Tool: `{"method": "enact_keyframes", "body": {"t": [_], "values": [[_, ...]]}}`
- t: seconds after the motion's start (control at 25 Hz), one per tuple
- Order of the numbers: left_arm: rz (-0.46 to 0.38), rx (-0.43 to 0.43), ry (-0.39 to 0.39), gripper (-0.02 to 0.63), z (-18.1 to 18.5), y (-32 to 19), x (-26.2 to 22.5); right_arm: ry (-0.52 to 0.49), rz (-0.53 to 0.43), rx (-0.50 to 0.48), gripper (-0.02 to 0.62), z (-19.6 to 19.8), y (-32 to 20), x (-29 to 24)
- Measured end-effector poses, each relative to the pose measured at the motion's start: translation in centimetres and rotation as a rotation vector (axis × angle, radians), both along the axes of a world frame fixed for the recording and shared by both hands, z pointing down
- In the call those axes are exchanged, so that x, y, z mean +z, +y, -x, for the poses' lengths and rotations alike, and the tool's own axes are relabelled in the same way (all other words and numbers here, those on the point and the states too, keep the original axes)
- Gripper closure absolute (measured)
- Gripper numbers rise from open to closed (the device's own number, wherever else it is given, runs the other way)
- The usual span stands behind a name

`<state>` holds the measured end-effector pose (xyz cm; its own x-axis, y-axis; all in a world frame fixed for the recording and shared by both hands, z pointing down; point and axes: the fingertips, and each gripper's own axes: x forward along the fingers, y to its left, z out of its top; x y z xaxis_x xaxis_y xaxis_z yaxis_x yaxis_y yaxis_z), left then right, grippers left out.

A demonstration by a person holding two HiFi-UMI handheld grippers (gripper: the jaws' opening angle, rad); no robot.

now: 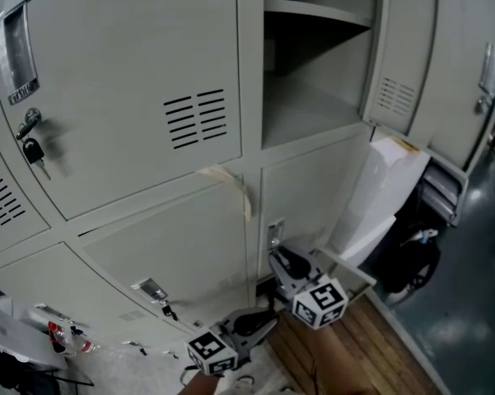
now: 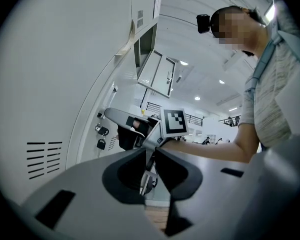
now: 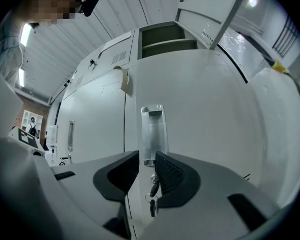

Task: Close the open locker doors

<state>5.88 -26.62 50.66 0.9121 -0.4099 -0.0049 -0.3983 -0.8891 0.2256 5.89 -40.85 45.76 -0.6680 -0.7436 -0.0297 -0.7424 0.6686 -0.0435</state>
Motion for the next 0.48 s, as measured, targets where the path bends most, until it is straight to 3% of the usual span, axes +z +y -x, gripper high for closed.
{"method": "enact_keyframes", "body": {"t": [0.48], "values": [[-0.015, -0.003, -0.012, 0.56, -0.9, -0.4, -1.0, 0.032, 0.035, -0.044, 0.497, -1.3, 4.6, -0.4]]}}
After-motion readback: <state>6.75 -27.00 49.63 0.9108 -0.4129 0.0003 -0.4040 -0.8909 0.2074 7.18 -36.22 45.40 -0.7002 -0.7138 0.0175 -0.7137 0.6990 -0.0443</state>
